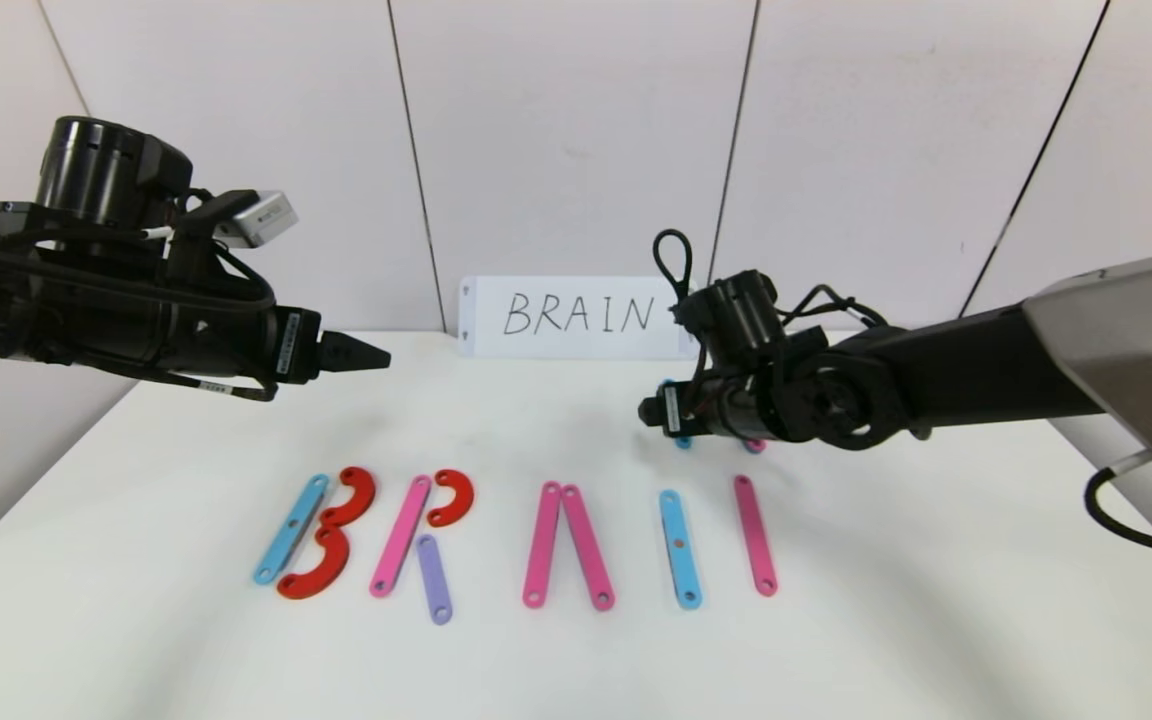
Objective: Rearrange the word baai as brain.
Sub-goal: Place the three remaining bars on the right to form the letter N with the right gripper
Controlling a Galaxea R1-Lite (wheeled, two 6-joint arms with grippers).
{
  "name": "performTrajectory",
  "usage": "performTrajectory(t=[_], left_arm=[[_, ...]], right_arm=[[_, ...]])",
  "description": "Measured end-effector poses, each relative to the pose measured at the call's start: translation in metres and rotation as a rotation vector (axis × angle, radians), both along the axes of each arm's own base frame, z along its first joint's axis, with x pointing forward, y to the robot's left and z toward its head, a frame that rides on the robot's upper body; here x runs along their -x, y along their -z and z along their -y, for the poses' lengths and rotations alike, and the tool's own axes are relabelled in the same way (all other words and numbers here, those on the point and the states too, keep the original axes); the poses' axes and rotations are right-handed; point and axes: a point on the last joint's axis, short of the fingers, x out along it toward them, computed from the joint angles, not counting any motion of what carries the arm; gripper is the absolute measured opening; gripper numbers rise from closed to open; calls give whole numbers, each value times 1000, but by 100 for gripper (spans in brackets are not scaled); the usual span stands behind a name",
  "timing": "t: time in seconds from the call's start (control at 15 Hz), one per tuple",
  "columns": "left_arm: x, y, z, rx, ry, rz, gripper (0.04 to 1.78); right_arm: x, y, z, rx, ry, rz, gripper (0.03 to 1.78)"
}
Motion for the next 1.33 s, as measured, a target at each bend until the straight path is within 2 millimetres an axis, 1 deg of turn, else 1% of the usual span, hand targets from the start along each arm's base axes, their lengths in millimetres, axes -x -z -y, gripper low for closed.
performTrajectory(t=[0.13, 0.33, 0.67, 0.8, 0.93, 1.0, 1.13, 1.27, 1.33], left_arm=[[0, 0, 0, -1, 0, -1, 174], [-1, 1, 0, -1, 0, -4, 174], [-1, 2, 2, -1, 5, -7, 174], [-1, 2, 2, -2, 7, -8, 174], [-1, 2, 2, -1, 8, -8, 174], [-1, 2, 2, -2, 8, -8, 174], [-1, 2, 2, -2, 8, -8, 174], [-1, 2, 2, -2, 8, -8, 174], [-1, 3, 2, -2, 8, -9, 174]], right_arm=[[-13, 9, -4, -11, -21, -7, 174], [-25, 21, -8, -5, -44, -16, 174], [-36, 35, -8, -1, -32, -30, 174], [-37, 38, -8, -2, -30, -32, 169], [-40, 40, -9, -11, -28, -13, 154], [-42, 41, -9, -13, -27, -7, 143], [-43, 44, -8, -12, -24, -10, 112], [-43, 45, -8, -11, -23, -13, 73], [-44, 45, -7, -10, -22, -14, 56]])
